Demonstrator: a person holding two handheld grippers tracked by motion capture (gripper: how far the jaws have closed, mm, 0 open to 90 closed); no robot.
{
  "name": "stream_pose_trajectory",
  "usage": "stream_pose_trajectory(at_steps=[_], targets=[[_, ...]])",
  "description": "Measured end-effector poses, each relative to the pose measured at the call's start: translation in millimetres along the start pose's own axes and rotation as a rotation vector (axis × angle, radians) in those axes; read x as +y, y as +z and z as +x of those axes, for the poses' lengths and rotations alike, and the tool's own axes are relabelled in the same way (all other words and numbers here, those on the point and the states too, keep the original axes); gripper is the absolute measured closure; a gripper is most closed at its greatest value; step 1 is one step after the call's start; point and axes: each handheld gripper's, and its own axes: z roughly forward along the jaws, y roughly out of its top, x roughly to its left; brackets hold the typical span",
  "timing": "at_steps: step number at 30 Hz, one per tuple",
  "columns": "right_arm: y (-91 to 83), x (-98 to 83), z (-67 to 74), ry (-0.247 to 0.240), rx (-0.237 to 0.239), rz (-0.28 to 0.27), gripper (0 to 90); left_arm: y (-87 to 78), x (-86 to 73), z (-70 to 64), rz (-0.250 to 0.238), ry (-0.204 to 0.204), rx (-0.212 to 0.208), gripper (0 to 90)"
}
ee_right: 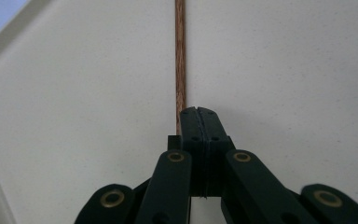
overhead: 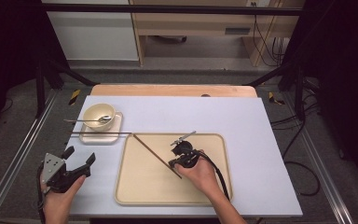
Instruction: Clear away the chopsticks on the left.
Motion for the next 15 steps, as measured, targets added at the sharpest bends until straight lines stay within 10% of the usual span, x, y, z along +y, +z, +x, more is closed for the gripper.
stream_pose_trajectory(at_steps=[15], targets=[[17.3,3.7,34.1,-0.05,0.109,0.022,90.0,-0.5,1.0,0.9,-0.005,0.007,0.002,17.7]])
